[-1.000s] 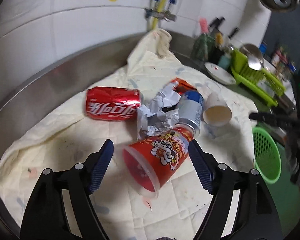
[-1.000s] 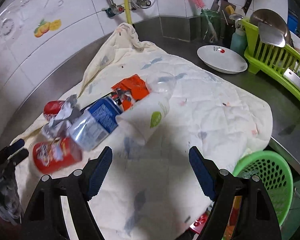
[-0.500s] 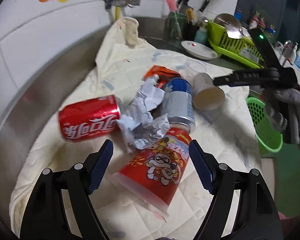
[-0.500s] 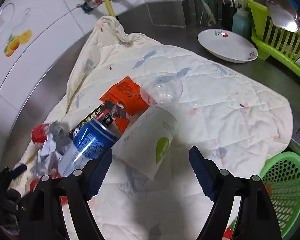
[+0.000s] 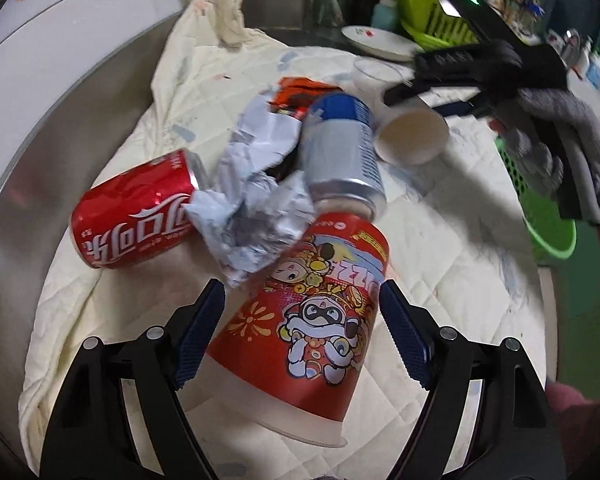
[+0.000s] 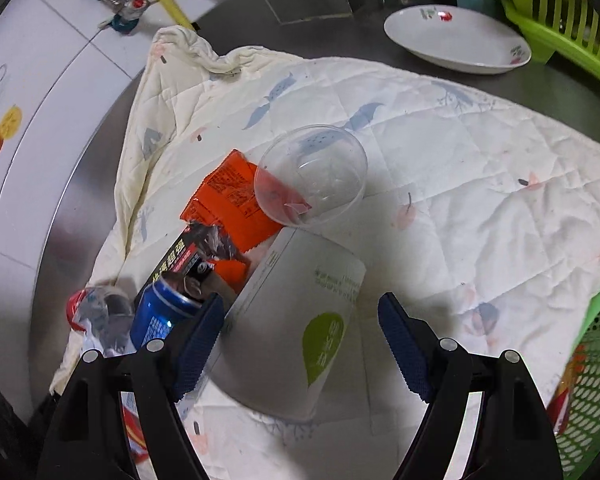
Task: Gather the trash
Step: 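Grasp the red cup with the left tool while the right tool grasps the paper cup, then carry both cups over the green basket and open both tools to drop them, then move both tools back over the remaining trash on the cloth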
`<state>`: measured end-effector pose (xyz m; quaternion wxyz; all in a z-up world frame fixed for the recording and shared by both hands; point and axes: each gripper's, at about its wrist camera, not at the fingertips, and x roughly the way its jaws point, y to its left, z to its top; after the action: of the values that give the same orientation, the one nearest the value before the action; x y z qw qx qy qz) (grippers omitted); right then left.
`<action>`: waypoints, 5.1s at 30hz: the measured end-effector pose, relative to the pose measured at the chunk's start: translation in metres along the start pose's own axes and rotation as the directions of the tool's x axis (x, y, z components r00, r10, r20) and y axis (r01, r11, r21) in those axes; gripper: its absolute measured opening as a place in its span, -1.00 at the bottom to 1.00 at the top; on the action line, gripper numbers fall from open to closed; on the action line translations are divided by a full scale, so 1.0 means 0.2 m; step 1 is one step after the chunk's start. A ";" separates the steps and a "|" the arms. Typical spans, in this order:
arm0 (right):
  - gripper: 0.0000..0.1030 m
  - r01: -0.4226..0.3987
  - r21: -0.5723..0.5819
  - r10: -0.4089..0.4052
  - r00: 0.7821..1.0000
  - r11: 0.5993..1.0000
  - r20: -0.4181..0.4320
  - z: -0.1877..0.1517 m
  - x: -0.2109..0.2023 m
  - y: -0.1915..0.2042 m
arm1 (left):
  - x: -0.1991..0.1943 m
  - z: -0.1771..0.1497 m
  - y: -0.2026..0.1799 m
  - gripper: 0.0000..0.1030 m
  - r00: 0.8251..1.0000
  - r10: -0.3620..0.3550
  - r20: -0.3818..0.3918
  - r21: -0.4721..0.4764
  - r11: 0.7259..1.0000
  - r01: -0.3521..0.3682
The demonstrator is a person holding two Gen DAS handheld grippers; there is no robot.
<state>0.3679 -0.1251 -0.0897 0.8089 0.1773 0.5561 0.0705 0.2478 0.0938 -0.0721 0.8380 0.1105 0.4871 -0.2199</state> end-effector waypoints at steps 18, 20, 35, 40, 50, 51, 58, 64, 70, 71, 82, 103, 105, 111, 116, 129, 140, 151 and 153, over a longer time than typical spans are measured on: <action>0.17 -0.058 -0.068 0.057 0.998 0.996 -0.014 -0.07 -0.06 0.09 | 0.11 0.03 -0.15 0.51 0.983 0.164 -0.087 0.117 0.981 -0.153; 0.16 -0.056 -0.095 0.056 0.998 0.994 -0.010 -0.10 -0.09 0.10 | 0.13 0.03 -0.18 0.51 0.972 0.212 -0.102 0.153 0.969 -0.195; 0.13 -0.091 -0.127 0.091 0.996 0.988 -0.004 -0.16 -0.12 0.09 | 0.11 -0.02 -0.18 0.46 0.954 0.289 -0.077 0.093 0.955 -0.282; 0.13 -0.072 -0.179 0.081 0.996 0.981 0.044 -0.23 -0.20 0.10 | 0.00 -0.06 -0.12 0.38 0.963 0.268 -0.015 -0.074 0.960 -0.269; 0.12 -0.055 -0.274 0.092 0.988 0.960 0.124 -0.41 -0.42 0.11 | -0.19 -0.17 -0.12 0.33 0.981 0.171 0.093 -0.261 0.955 -0.142; 0.12 -0.055 -0.274 0.093 0.988 0.960 0.127 -0.43 -0.44 0.11 | -0.20 -0.17 -0.13 0.32 0.981 0.167 0.103 -0.265 0.955 -0.135; 0.12 -0.030 -0.251 0.075 0.982 0.967 0.172 -0.53 -0.62 -0.06 | -0.26 -0.11 -0.31 0.32 0.982 0.069 0.176 -0.251 0.968 -0.023; 0.12 0.090 -0.217 -0.035 0.969 0.972 0.246 -0.65 -0.80 -0.36 | -0.23 -0.03 -0.58 0.32 0.978 -0.004 0.208 -0.170 0.985 0.040; 0.13 0.277 -0.135 -0.230 0.929 0.951 0.290 -0.76 -0.91 -0.76 | -0.18 0.06 -0.89 0.32 0.974 -0.074 0.213 -0.080 0.993 0.093; 0.13 0.320 -0.117 -0.274 0.915 0.940 0.295 -0.78 -0.92 -0.83 | -0.17 0.08 -0.94 0.32 0.973 -0.084 0.213 -0.067 0.993 0.100; 0.13 0.433 0.044 -0.433 0.883 0.900 0.178 -0.90 -0.81 -1.46 | 0.01 0.23 -1.37 0.32 0.970 -0.155 0.188 0.038 0.988 0.150; 0.22 0.381 0.073 -0.388 0.898 0.922 0.208 -0.93 -0.83 -1.57 | 0.31 0.37 -1.74 0.33 0.973 -0.198 0.117 0.077 0.979 0.190; 0.22 0.377 0.074 -0.384 0.897 0.923 0.218 -0.95 -0.86 -1.56 | 0.34 0.38 -1.76 0.33 0.974 -0.200 0.109 0.074 0.978 0.193; 0.22 0.359 0.080 -0.368 0.893 0.930 0.258 -0.98 -0.95 -1.54 | 0.44 0.42 -1.83 0.34 0.976 -0.203 0.073 0.070 0.978 0.198; 0.22 0.345 0.079 -0.353 0.895 0.935 0.274 -1.01 -0.99 -1.53 | 0.51 0.43 -1.86 0.40 0.977 -0.207 0.054 0.058 0.977 0.204; 0.22 0.331 0.089 -0.342 0.897 0.940 0.278 -1.03 -1.01 -1.53 | 0.48 0.40 -1.78 0.50 0.981 -0.177 0.075 0.019 0.984 0.176; 0.22 0.317 0.048 -0.317 0.903 0.947 0.290 -1.02 -0.99 -1.37 | 0.31 0.34 -1.61 0.50 0.981 -0.136 0.137 -0.004 0.990 0.138; 0.23 0.292 -0.044 -0.267 0.917 0.955 0.297 -0.99 -0.93 -1.11 | 0.13 0.25 -1.34 0.50 0.977 -0.058 0.204 -0.095 0.992 0.079; 0.23 0.289 -0.062 -0.258 0.919 0.955 0.298 -0.98 -0.92 -1.07 | 0.10 0.23 -1.28 0.50 0.975 -0.038 0.218 -0.114 0.991 0.064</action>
<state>0.1008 -0.3394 -0.0688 0.8909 0.0635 0.4480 -0.0405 0.1692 -0.1556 -0.0579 0.8851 0.0228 0.4084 -0.2222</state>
